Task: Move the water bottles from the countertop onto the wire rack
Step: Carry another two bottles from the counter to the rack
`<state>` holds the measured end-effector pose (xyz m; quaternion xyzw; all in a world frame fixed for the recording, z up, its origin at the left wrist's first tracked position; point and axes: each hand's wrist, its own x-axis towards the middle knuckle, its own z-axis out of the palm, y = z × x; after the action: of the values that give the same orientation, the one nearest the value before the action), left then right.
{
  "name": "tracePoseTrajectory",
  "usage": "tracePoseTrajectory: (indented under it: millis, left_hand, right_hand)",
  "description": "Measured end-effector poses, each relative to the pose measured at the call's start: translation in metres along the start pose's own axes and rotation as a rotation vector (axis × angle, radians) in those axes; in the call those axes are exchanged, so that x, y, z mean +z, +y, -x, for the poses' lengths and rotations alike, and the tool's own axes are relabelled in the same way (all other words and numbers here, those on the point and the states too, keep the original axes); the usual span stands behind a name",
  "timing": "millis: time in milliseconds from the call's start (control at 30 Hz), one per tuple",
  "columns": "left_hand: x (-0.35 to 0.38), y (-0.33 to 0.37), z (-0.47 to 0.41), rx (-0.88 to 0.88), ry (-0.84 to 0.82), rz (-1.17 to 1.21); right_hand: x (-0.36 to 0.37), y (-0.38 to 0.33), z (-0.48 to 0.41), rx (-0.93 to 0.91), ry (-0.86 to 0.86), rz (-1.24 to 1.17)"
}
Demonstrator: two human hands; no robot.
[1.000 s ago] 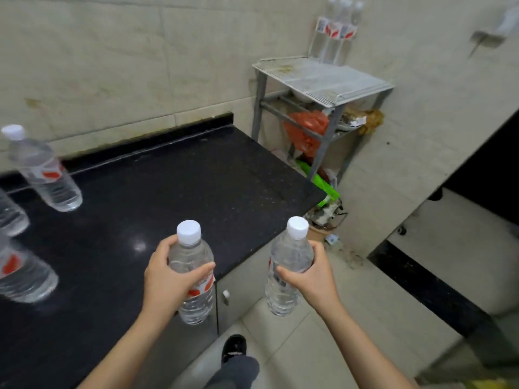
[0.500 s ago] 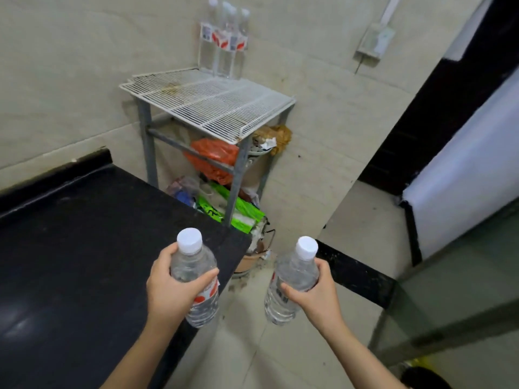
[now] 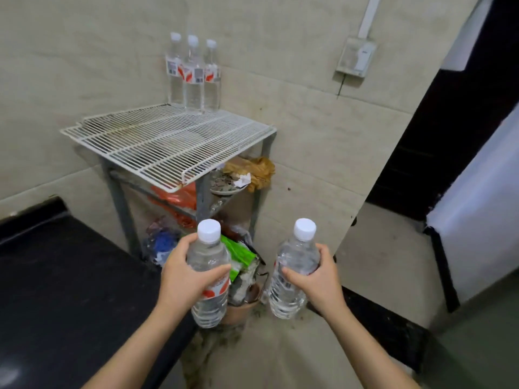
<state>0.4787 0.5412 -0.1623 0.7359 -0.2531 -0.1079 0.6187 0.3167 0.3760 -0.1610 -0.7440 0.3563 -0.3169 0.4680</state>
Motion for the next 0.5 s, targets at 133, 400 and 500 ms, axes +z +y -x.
tracePoseTrajectory:
  millis: [133,400,500]
  left_hand:
    - [0.041,0.036,-0.030,0.057,0.096,0.022]
    - [0.063,0.117,-0.094,0.180,0.130,-0.038]
    - [0.062,0.137,-0.129,0.214,0.172,-0.038]
  right_hand:
    - [-0.023,-0.020,-0.072,-0.091,-0.040,-0.087]
    - [-0.038,-0.089,-0.188,-0.311,-0.242,-0.068]
    - [-0.031,-0.110,-0.232,-0.374,-0.263,-0.167]
